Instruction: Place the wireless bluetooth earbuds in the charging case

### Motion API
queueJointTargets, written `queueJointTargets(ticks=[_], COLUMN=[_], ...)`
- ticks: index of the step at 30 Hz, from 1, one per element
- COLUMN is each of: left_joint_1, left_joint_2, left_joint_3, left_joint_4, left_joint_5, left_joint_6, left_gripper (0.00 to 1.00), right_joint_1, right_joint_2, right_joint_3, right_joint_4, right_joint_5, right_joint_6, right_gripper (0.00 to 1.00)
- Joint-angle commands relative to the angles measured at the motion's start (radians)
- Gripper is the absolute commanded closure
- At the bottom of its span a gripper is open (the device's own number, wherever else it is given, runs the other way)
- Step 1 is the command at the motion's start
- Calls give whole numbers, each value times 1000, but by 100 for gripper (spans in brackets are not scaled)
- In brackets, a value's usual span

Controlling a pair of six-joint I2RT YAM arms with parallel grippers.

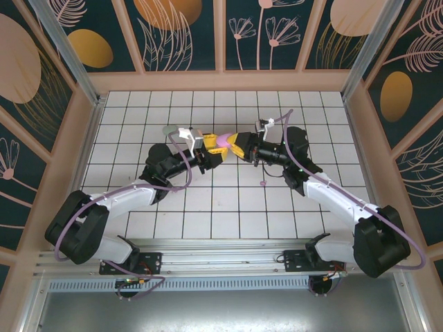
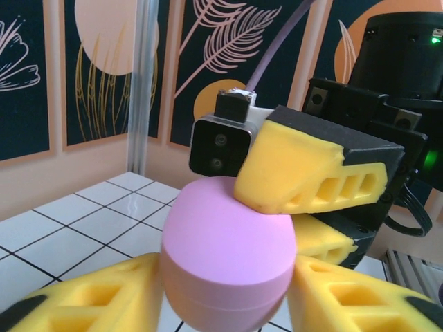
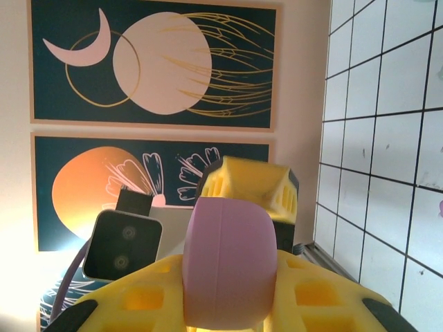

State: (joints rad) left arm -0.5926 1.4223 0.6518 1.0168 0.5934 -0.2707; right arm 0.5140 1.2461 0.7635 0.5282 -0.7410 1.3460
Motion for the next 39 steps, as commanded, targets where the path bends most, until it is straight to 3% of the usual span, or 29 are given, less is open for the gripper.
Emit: queueJointTargets(ticks=[1,10,15,18,25,31,39], left_joint_1=[1,1,1,2,27,45,45], left_joint_2=[-16,-30,-67,-117,-266,-341,-324], left_joint_3=[3,-4,10,30,57,57,71], left_joint_4=[45,18,-78,-192,-456,-565,-575], left_joint_5=[6,13,14,6,-17,36,162], left_joint_6=[7,26,60,114,204,209,152], left_gripper=[59,72,80,88,87,85,85], right_joint_1=[20,27,15,-15,-34,-5,100], right_joint_2=[4,6,-24,-71,-219,-316,-290], right_joint_3=[6,14,27,66,229,197,219], right_joint_4=[58,59,17,-107,-546,-614,-705], right_joint_5=[-3,2,13,29,206,269,279], right_joint_6=[17,25,-35,-174,-728,-1062,-1262], right_gripper=[80,77,45,32,23,21,21])
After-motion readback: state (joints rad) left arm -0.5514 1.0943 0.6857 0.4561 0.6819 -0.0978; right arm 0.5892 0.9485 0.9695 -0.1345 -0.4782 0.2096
